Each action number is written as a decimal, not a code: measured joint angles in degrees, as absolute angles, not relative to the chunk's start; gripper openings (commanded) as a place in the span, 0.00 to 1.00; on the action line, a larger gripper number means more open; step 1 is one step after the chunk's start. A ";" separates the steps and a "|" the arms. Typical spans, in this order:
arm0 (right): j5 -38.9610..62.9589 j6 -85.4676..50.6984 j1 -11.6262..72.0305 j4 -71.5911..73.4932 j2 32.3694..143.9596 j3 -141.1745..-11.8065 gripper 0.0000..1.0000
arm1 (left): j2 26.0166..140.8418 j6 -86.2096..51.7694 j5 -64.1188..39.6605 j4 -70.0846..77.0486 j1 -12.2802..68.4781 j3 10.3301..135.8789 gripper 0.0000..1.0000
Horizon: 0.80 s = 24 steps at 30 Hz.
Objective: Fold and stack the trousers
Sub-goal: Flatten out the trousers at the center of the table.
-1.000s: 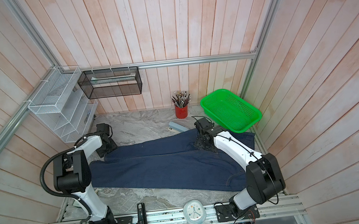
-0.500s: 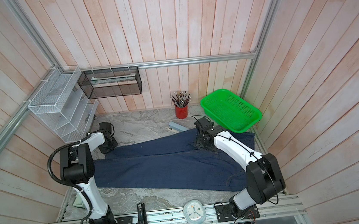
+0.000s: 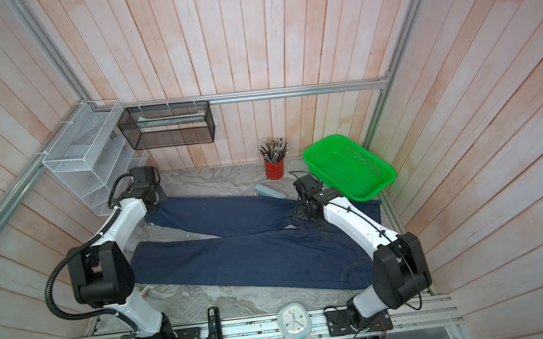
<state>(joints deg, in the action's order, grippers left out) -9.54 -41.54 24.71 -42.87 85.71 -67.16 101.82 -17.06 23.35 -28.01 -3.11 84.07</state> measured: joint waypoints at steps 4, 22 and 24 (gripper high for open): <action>-9.54 -41.52 24.71 -42.92 85.71 -67.64 0.79 | 108.95 -15.57 24.51 -27.00 -3.05 88.92 0.05; -11.46 -43.83 24.64 -43.46 85.71 -66.83 0.79 | 100.09 -15.92 24.25 -31.44 2.74 88.36 0.69; -10.09 -45.28 24.58 -43.55 85.71 -65.58 0.78 | 93.03 -18.57 20.91 -31.51 4.99 84.77 0.68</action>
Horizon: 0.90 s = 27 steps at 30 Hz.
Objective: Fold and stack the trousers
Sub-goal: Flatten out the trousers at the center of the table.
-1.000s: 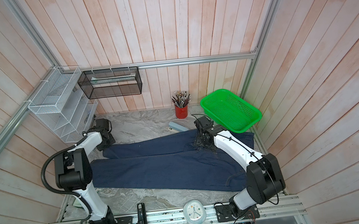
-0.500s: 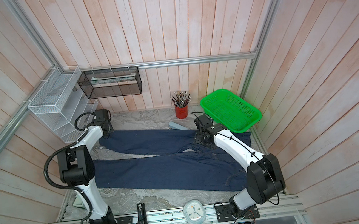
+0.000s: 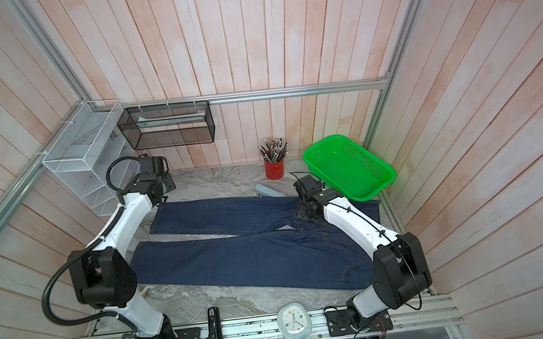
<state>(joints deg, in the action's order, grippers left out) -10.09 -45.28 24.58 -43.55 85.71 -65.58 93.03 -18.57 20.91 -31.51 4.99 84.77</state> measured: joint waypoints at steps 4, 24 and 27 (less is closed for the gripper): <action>-6.85 -48.18 25.34 -43.51 85.71 -61.63 0.77 | 80.29 -25.36 12.88 -32.38 6.70 72.12 0.61; -2.24 -54.52 36.42 -41.87 89.80 -48.34 0.77 | 76.34 -45.84 5.39 -38.65 8.27 36.49 0.65; -2.13 -54.83 37.52 -41.91 87.96 -46.39 0.77 | 74.81 -47.64 6.52 -39.64 7.05 35.53 0.65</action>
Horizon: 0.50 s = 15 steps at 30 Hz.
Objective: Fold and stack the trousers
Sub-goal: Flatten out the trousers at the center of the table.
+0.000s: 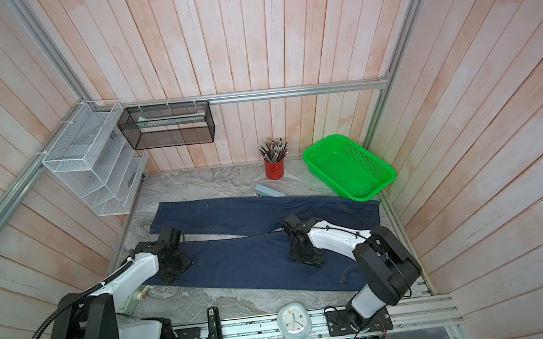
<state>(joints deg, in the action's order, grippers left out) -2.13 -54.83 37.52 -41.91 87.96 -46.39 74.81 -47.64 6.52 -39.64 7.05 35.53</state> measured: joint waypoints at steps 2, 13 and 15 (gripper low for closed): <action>-1.63 -55.20 38.02 -42.48 86.19 -44.88 0.77 | 74.04 -48.80 7.57 -41.23 6.79 35.53 0.66; -1.37 -55.29 37.47 -53.56 84.55 -49.71 0.83 | 69.45 -50.35 10.59 -44.53 6.33 42.68 0.66; -3.38 -54.39 36.29 -54.30 85.95 -55.61 0.84 | 70.74 -49.91 11.00 -44.01 6.24 45.69 0.67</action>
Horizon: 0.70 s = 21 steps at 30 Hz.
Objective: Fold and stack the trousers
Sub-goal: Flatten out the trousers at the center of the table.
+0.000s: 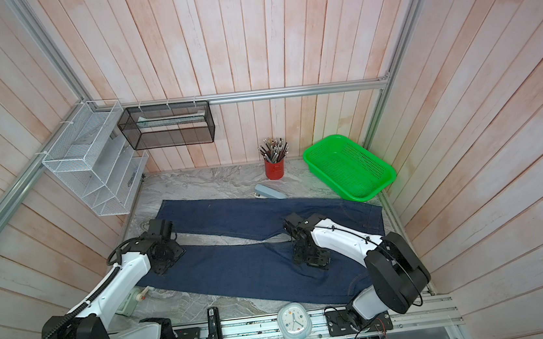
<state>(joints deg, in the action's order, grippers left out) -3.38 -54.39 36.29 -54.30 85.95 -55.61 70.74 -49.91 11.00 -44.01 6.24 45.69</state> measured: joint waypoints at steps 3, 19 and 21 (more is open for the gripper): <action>-5.91 -53.04 32.77 -53.43 86.30 -60.80 0.83 | 73.25 -49.04 10.98 -42.06 5.39 48.14 0.66; -8.93 -49.74 -6.92 -37.34 82.28 -50.61 0.77 | 80.58 -45.21 10.09 -37.98 1.08 49.43 0.69; -8.73 -49.76 -8.43 -35.18 82.41 -49.95 0.77 | 81.12 -44.64 9.61 -37.56 0.01 49.63 0.70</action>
<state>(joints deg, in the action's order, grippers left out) -8.73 -49.76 -8.43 -35.18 82.41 -49.95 81.12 -44.64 9.61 -37.56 0.01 49.63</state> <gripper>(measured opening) 0.773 0.693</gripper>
